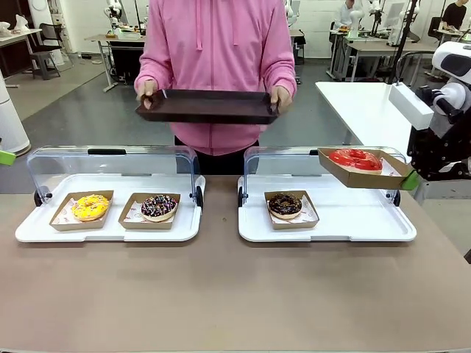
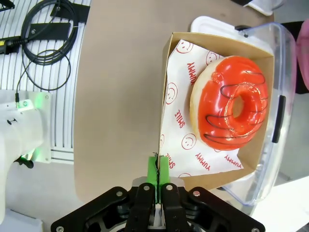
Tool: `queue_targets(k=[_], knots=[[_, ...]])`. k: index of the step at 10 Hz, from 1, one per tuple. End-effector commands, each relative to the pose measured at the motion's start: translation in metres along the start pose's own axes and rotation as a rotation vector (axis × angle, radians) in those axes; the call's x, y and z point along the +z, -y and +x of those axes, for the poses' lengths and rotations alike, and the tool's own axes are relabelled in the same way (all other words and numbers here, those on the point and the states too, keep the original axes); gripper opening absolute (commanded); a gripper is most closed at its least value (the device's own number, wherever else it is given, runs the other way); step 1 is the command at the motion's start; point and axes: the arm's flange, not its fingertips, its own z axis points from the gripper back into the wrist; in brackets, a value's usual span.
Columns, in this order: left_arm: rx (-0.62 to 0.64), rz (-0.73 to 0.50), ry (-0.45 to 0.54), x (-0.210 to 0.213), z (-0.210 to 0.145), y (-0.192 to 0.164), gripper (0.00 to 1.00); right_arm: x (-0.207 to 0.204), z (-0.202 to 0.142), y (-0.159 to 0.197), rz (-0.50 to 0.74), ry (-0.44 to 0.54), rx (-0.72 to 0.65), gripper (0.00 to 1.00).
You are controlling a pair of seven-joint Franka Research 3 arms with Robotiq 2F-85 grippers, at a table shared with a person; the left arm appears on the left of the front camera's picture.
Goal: Provide the desired donut to the person.
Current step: Place the picked Paper togo box onto the Handle tray extended by the person.
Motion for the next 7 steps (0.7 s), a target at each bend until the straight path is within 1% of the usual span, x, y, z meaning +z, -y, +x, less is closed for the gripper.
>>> queue_targets(k=[1, 7], knots=[[0.008, -0.002, 0.007, 0.0003, -0.0007, -0.0007, 1.00, -0.0020, -0.0020, -0.0015, 0.004, -0.013, -0.005, 0.00], [0.008, -0.002, 0.007, 0.0003, -0.0007, -0.0007, 1.00, -0.0020, -0.0020, -0.0015, 0.004, -0.013, -0.005, 0.00]])
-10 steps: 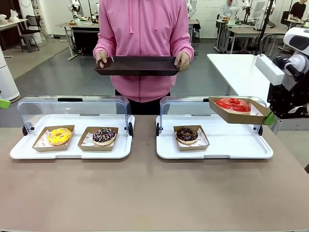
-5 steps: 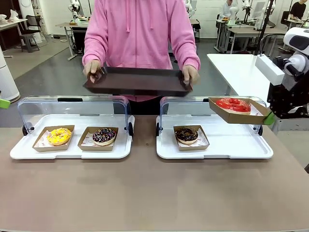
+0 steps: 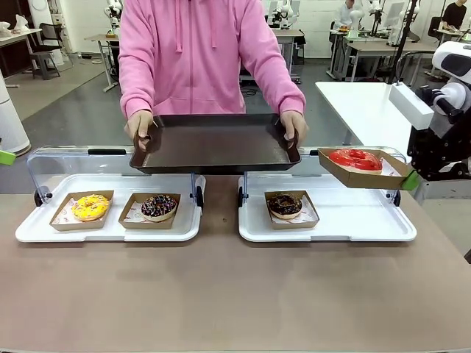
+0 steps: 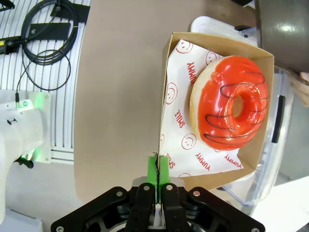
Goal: Provide the desired donut to the person.
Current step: Place the picked Paper togo box onto the Handle tray extended by the person.
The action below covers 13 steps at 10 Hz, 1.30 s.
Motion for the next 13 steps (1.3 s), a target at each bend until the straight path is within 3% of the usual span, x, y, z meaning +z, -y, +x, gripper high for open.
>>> queue_targets(k=[1, 9, 13], knots=[[0.008, -0.002, 0.007, 0.000, -0.001, -0.001, 1.00, -0.002, -0.002, -0.001, 0.004, -0.013, -0.005, 0.00], [0.008, -0.002, 0.007, 0.000, -0.001, -0.001, 1.00, 0.000, 0.000, 0.000, 0.000, 0.000, 0.000, 0.02], [0.008, -0.002, 0.007, 0.000, -0.001, -0.001, 1.00, 0.002, 0.106, 0.092, -0.076, -0.173, -0.039, 0.02]])
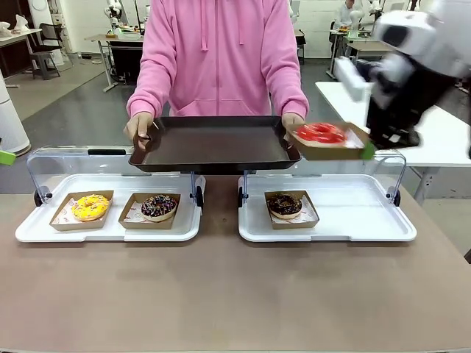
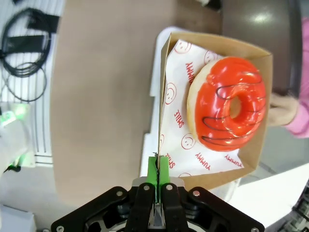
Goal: Provide the desired donut to the person.
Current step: Place the picked Paper togo box onto the Handle tray extended by the person.
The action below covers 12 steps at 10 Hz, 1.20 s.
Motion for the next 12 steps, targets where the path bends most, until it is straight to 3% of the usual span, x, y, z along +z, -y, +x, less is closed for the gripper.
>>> queue_targets(k=[1, 4, 6, 12], knots=[[0.008, -0.002, 0.007, 0.000, -0.001, -0.001, 1.00, -0.016, 0.038, 0.057, -0.016, -0.083, -0.054, 0.02], [0.008, -0.002, 0.007, 0.000, -0.001, -0.001, 1.00, -0.057, 0.084, 0.099, -0.077, -0.108, -0.065, 0.02], [0.008, -0.002, 0.007, 0.000, -0.001, -0.001, 1.00, -0.093, 0.093, 0.130, -0.093, -0.103, -0.138, 0.02], [0.008, -0.002, 0.007, 0.000, -0.001, -0.001, 1.00, -0.137, 0.108, 0.134, -0.046, -0.057, -0.062, 0.02]])
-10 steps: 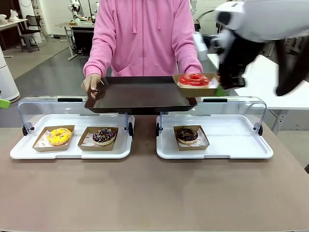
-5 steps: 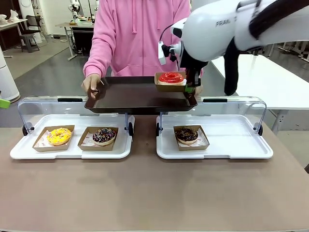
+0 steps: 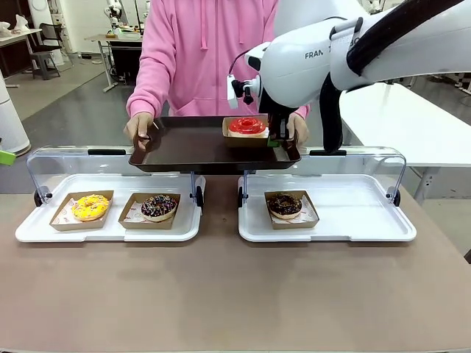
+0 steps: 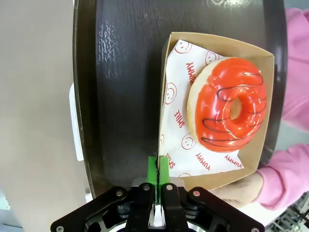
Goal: Provide the desired donut to the person.
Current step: Place the picked Paper togo box onto the Handle tray extended by the person.
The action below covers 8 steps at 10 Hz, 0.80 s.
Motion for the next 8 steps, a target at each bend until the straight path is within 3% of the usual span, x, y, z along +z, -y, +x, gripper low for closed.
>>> queue_targets(k=[1, 2, 3, 4, 5, 6, 7, 8], knots=[[0.008, -0.002, 0.007, 0.000, -0.001, -0.001, 1.00, -0.010, 0.000, 0.000, 0.018, 0.014, 0.042, 0.02], [0.008, -0.002, 0.007, 0.000, -0.001, -0.001, 1.00, -0.012, 0.000, 0.001, -0.003, 0.042, 0.048, 0.02], [0.008, -0.002, 0.007, 0.000, -0.001, -0.001, 1.00, -0.012, -0.002, 0.001, 0.006, 0.057, 0.046, 0.11], [0.008, -0.002, 0.007, 0.000, -0.001, -0.001, 1.00, -0.009, -0.004, -0.001, 0.002, 0.067, 0.053, 0.62], [0.008, -0.002, 0.007, 0.000, -0.001, -0.001, 1.00, -0.001, -0.006, 0.000, -0.008, 0.077, 0.054, 0.71], [0.008, -0.002, 0.007, 0.000, -0.001, -0.001, 1.00, 0.004, -0.007, -0.001, 0.018, 0.108, 0.070, 1.00], [0.008, -0.002, 0.007, 0.000, -0.001, -0.001, 1.00, 0.007, -0.010, 0.000, 0.020, 0.114, 0.073, 1.00], [0.008, -0.002, 0.007, 0.000, -0.001, -0.001, 1.00, 0.010, -0.012, 0.005, 0.017, 0.118, 0.069, 0.87]])
